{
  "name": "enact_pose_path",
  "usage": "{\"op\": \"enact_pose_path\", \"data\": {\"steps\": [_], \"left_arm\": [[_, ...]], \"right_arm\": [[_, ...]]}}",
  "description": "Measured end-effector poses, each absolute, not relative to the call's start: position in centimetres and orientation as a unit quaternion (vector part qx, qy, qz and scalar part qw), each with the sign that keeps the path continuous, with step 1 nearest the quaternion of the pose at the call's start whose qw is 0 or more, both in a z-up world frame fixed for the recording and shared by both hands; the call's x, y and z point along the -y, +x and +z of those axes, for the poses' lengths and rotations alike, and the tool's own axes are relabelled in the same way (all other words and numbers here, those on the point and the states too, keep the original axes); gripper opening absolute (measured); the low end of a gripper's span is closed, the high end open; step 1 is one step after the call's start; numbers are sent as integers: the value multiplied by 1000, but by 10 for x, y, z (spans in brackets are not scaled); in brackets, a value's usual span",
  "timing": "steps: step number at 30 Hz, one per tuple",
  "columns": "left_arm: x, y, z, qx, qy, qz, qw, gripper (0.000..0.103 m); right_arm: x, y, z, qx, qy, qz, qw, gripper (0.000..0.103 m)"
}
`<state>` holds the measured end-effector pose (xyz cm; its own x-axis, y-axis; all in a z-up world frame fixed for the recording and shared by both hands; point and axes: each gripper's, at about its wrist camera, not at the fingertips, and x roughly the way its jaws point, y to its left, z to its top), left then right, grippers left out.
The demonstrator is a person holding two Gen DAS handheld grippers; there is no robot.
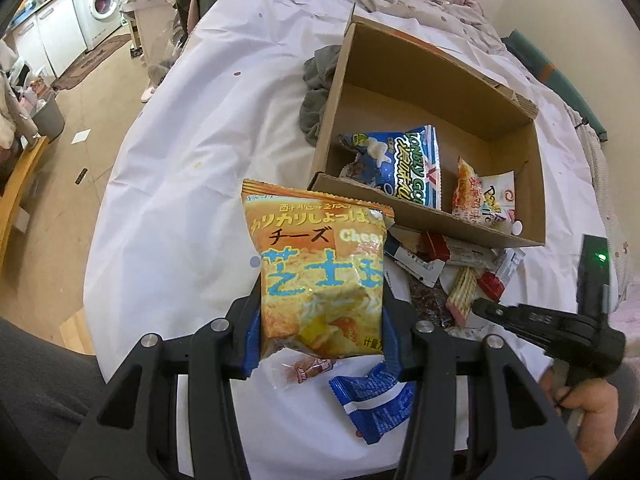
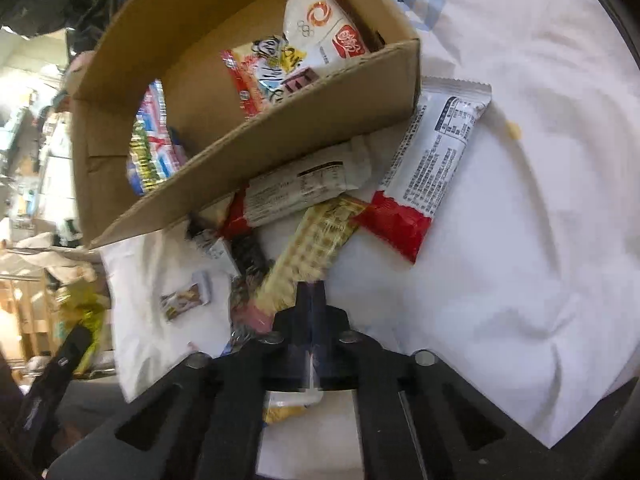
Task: Organize snacks
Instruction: 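Grasp the checkered wafer bar with the right tool while the left tool holds the cheese bag, then lower the cheese bag and wafer bar into the box and open both tools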
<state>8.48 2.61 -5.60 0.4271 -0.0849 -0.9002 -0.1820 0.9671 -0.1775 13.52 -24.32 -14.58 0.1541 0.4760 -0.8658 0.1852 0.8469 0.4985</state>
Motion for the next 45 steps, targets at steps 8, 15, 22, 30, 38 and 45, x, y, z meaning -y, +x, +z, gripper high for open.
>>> {"op": "enact_pose_path", "data": {"steps": [8,15,22,30,38,45], "left_arm": [[-31,87,-63,-542,-140,44,828,44],[-36,85,-63,-540,-145,50,827,44],[-35,85,-62,-541,-149,41,827,44],[-38,86,-64,-545,-154,42,823,44],[-32,85,-62,-539,-149,38,828,44],[-28,84,-55,-524,-129,40,841,44]], "right_arm": [[265,112,-130,-615,282,124,726,0],[275,114,-143,-614,358,103,696,13],[251,141,-163,-635,358,83,679,60],[228,154,-167,-649,268,61,709,28],[241,124,-139,-628,302,139,704,26],[241,100,-98,-586,310,201,721,26]]}}
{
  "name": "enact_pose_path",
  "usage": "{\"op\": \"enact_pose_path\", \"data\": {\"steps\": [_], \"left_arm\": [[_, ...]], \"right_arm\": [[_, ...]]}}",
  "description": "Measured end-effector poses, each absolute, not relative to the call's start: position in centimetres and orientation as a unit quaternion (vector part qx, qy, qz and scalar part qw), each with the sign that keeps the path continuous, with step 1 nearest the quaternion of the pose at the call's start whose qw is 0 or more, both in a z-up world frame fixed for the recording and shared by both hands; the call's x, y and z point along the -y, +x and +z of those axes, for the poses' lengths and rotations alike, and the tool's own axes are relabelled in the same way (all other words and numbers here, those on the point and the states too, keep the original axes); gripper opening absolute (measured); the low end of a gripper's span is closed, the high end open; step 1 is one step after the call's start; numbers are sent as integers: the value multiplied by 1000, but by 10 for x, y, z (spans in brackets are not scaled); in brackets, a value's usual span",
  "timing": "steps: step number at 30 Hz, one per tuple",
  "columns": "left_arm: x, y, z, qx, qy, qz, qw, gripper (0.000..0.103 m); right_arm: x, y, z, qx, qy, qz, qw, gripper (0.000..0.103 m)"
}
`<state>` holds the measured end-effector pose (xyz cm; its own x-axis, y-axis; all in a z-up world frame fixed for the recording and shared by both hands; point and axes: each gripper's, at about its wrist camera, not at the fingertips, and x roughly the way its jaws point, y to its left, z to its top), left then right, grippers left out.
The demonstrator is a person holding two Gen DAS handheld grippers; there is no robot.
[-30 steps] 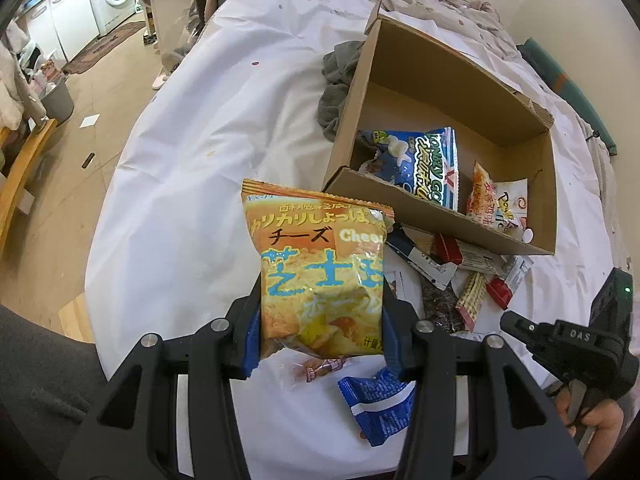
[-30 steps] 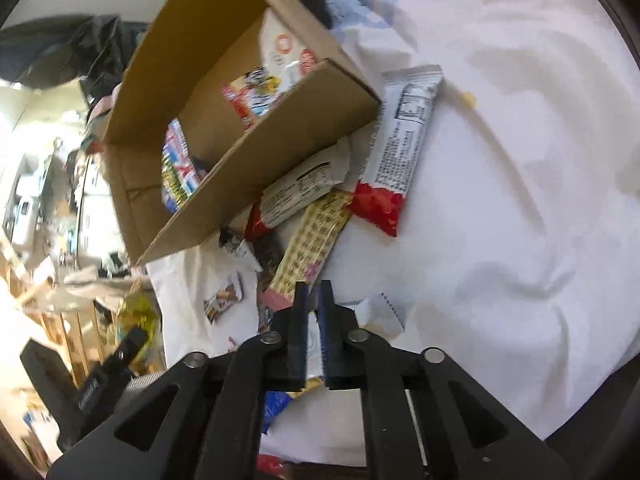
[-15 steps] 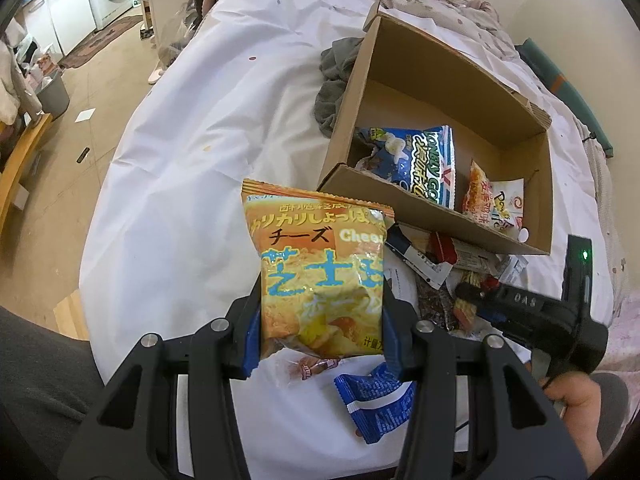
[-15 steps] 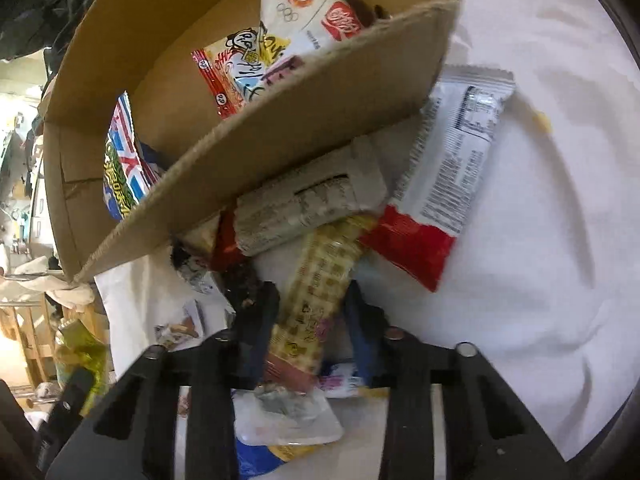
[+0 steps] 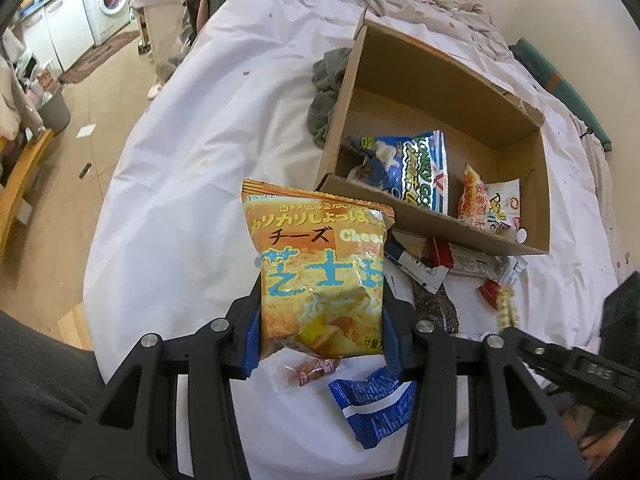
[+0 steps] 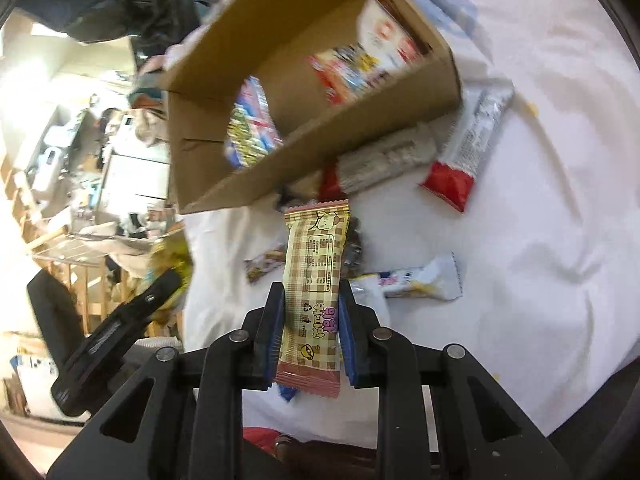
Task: Organize snacks
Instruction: 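Lower the cheese bag and wafer bar into the box and open both tools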
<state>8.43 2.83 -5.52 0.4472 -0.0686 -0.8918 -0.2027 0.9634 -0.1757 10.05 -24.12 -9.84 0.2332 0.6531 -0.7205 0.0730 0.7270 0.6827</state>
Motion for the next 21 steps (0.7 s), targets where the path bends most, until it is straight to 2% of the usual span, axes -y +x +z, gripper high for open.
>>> {"op": "enact_pose_path", "data": {"steps": [8,21], "left_arm": [[-25,104,-16,-474,-99,32,874,44],[1,166,7,-453,-63,10,889,44]], "right_arm": [[243,113,-42,-515,269,232,780,26],[247,176,-30,-488,244,229,806,26]]}}
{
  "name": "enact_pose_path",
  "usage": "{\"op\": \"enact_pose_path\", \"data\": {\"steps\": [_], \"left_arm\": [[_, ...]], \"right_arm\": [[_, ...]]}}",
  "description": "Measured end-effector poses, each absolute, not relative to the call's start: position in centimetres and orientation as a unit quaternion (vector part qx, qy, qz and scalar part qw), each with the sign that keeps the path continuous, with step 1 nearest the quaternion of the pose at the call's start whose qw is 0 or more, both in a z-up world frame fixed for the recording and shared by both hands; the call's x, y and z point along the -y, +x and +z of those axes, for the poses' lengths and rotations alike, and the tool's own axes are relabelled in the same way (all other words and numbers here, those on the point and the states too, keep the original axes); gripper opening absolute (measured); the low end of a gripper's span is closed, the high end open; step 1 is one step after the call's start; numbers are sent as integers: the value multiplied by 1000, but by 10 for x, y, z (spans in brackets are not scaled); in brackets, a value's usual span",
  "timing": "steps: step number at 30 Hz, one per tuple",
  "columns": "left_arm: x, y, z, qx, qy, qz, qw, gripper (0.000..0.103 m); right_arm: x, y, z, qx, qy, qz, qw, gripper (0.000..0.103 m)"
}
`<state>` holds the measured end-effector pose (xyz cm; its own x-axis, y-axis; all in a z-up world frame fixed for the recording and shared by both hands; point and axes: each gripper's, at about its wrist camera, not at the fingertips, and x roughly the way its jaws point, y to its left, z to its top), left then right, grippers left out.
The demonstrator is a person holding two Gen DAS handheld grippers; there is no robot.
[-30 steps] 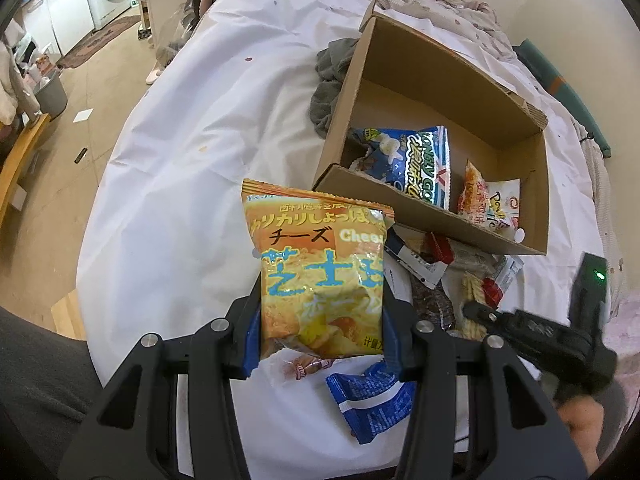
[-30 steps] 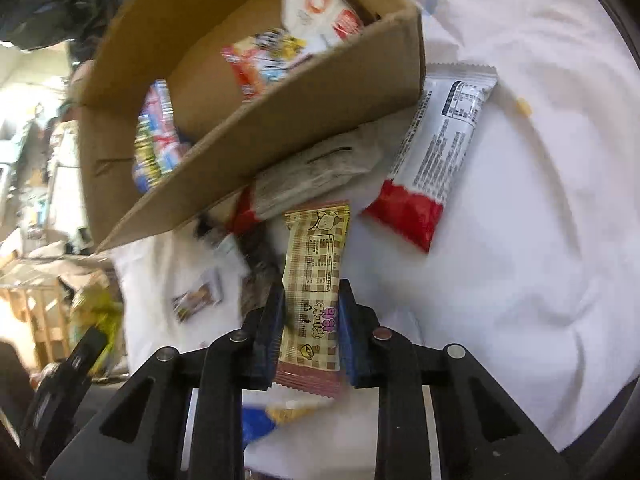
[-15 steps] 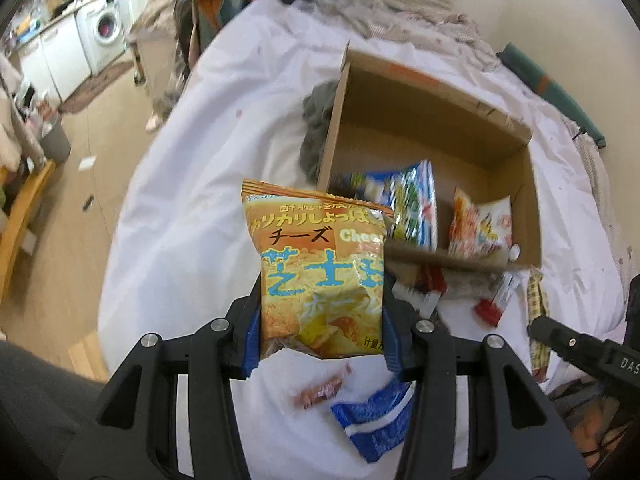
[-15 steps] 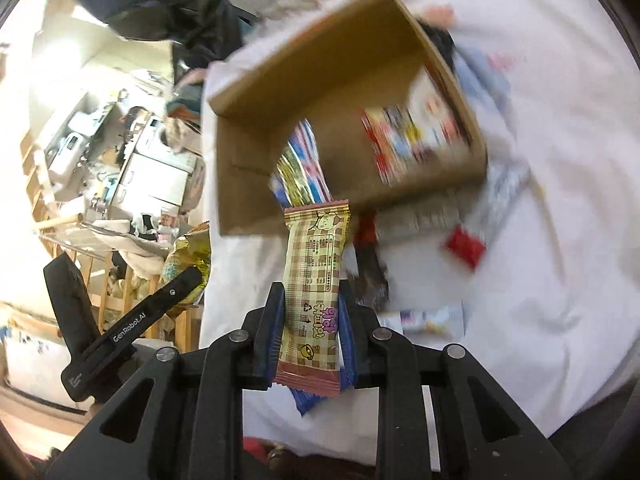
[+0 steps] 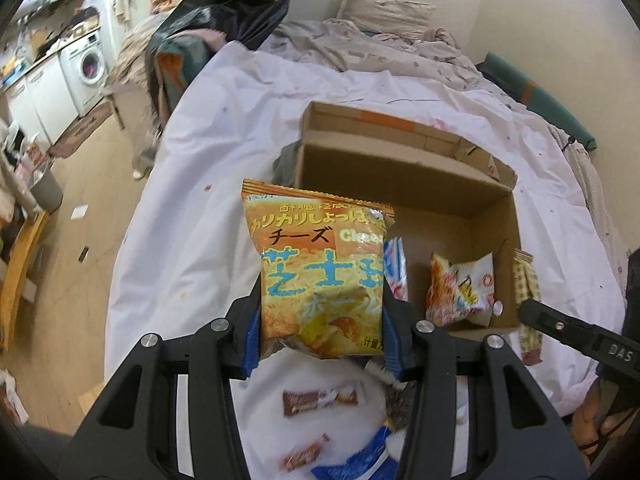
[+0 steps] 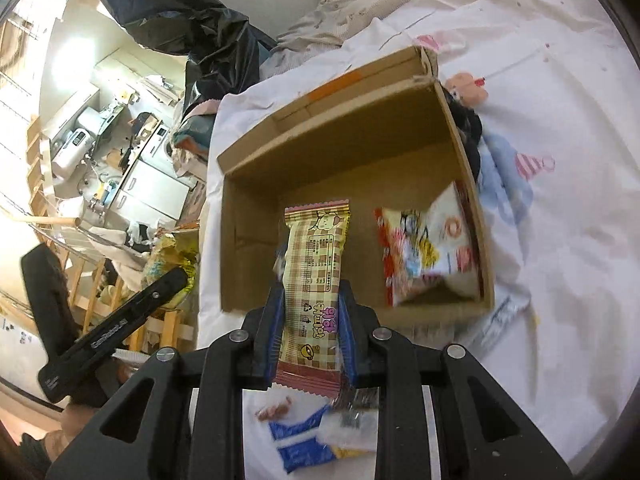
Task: Organize snacks
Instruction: 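Lower the cheese bag and wafer bar into the box and open both tools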
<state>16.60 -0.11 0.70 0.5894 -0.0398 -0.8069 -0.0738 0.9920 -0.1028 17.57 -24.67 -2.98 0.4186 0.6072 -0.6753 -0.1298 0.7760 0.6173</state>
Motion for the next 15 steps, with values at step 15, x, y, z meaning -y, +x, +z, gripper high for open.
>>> {"op": "enact_pose_path", "data": {"steps": [15], "left_arm": [[60,207,-33,-467,-46,-34,882,44]], "right_arm": [[253,212,-56,-500,237,188,811,27]]}}
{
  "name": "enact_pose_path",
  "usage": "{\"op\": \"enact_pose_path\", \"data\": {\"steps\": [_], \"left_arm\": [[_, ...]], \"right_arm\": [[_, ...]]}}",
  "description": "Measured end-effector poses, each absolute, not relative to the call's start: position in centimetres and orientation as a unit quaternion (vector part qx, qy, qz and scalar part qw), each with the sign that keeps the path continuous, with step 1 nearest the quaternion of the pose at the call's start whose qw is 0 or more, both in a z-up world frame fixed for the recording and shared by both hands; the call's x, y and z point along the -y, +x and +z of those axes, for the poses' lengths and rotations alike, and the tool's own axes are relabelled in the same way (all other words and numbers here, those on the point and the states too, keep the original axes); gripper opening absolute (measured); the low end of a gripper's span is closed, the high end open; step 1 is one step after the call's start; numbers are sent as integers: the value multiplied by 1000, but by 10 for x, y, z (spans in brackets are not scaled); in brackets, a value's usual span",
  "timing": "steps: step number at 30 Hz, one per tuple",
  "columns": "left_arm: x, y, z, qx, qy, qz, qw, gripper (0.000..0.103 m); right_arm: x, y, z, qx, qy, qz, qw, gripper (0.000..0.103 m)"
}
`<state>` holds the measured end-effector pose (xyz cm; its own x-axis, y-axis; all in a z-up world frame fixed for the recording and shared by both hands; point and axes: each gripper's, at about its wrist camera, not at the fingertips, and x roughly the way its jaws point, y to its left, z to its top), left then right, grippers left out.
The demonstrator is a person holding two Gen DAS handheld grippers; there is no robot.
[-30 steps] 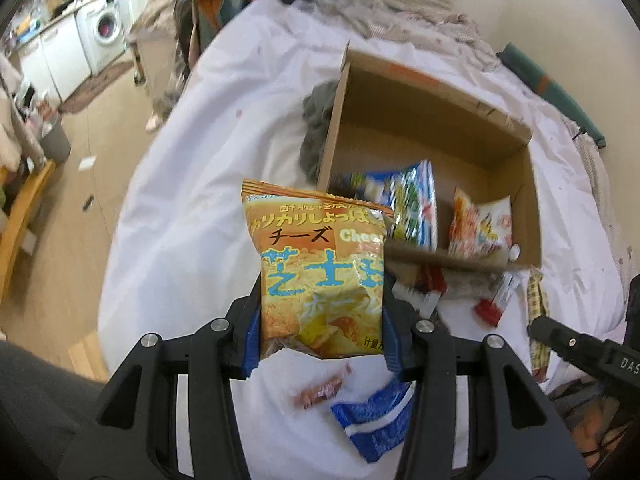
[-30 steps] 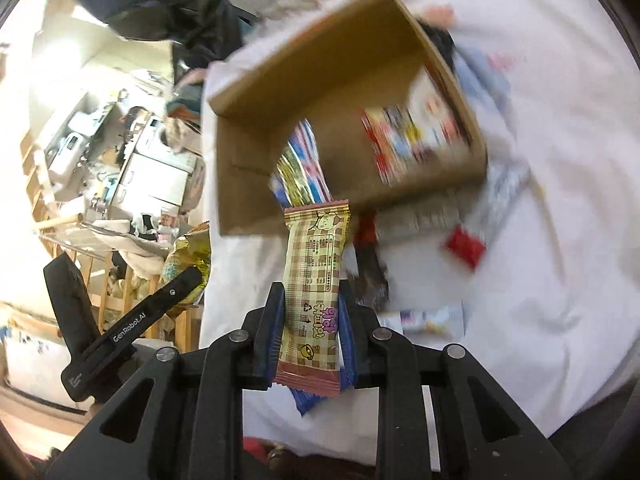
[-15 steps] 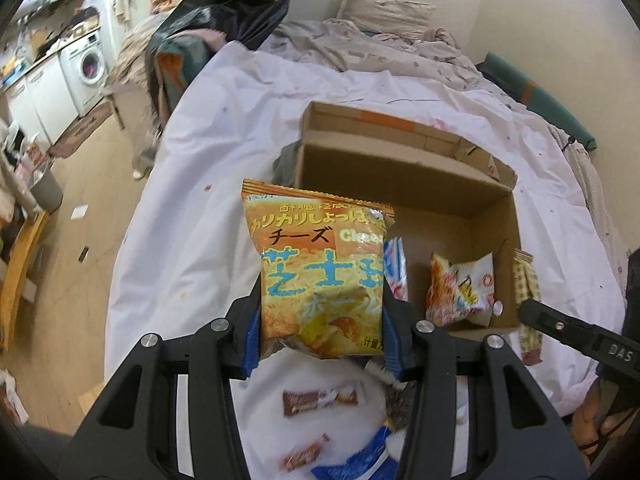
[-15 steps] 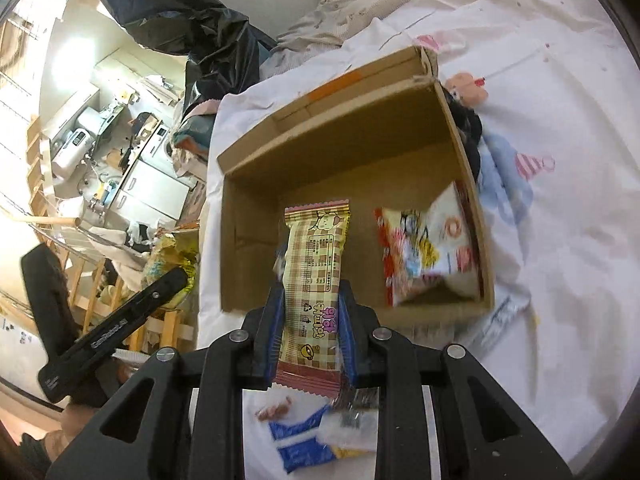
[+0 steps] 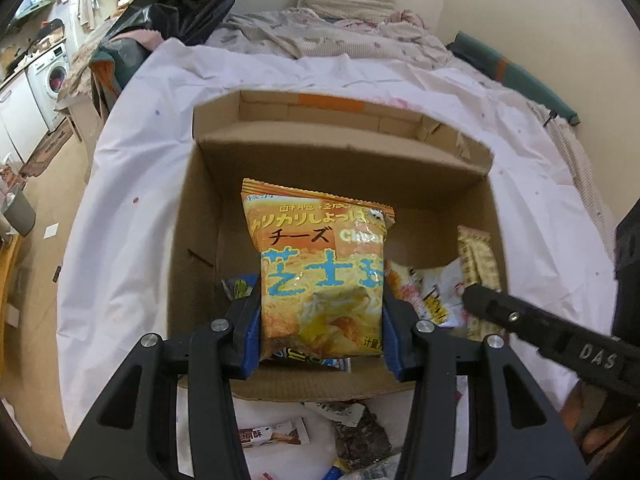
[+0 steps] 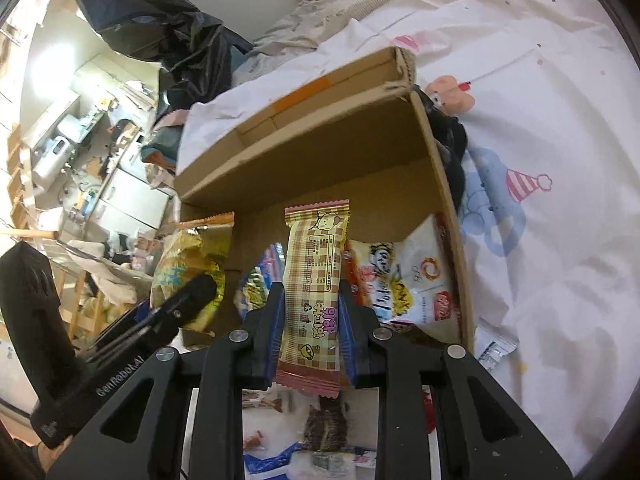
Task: Organize snacks
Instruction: 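Lower the cheese bag and wafer bar into the box and open both tools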
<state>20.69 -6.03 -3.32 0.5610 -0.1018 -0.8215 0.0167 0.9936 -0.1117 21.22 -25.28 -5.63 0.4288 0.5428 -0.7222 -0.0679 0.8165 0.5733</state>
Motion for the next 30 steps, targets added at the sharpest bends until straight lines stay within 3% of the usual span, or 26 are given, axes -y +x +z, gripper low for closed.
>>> {"op": "enact_pose_path", "data": {"steps": [21,24,25,27,29,30], "left_arm": [[55,213,-45,-472,-64,-26,879,45],[57,211,-43,-466,-49,-26,883,52],[58,211,-42,-465,-47,-27,884,61],[57,209,-40,-463,-47,-28,885,75],[55,207,-36,-457,-50,-29,888,86],[54,206,-35,-454,-50,-27,889,92]], "right_arm": [[246,218,-69,-520,226,175,805,28],[247,219,-69,-517,228,175,806,30],[247,219,-68,-516,230,175,807,30],[249,219,-69,-516,233,170,806,36],[254,219,-68,-509,244,161,809,67],[256,218,-67,-503,251,159,811,72]]}}
